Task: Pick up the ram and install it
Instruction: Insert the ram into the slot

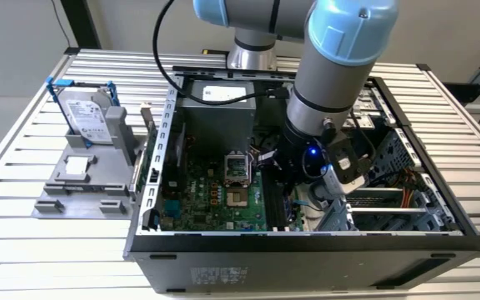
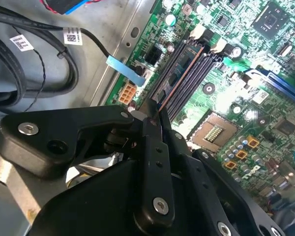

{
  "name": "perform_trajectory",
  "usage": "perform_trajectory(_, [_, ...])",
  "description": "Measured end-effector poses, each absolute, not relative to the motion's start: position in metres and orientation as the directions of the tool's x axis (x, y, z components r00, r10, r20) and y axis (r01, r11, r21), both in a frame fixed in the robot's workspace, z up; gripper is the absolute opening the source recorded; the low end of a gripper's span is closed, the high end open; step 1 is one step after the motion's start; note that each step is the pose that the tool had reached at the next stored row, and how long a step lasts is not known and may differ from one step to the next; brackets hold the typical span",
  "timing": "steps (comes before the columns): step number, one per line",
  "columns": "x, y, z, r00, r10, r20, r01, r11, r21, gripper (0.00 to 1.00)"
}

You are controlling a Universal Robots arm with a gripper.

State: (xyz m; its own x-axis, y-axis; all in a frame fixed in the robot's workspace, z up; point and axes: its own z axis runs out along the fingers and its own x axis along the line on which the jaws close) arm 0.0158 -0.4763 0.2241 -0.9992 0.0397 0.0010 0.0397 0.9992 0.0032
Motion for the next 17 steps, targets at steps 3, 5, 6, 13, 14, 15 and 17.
perform_trajectory(3, [0.0157, -0.4764, 0.2208, -0.999, 0.04, 0.001, 0.04, 0.999, 0.003, 0.0])
perform_trajectory(5, [0.0157, -0.4764, 0.2208, -0.999, 0.04, 0.001, 0.04, 0.999, 0.002, 0.0])
perform_trajectory(6, [0.0157, -0.4764, 0.2208, -0.999, 0.04, 0.001, 0.04, 0.999, 0.002, 0.0])
perform_trajectory(13, [0.015, -0.4764, 0.2206, -0.999, 0.04, 0.001, 0.04, 0.999, 0.002, 0.0])
perform_trajectory(14, [0.015, -0.4763, 0.2205, -0.999, 0.04, 0.001, 0.04, 0.999, 0.001, 0.0])
perform_trajectory(15, [0.015, -0.4763, 0.2205, -0.999, 0.04, 0.001, 0.04, 0.999, -0.001, 0.0])
perform_trajectory(17, [0.0148, -0.4764, 0.2207, -0.999, 0.04, 0.001, 0.04, 0.999, -0.005, 0.0])
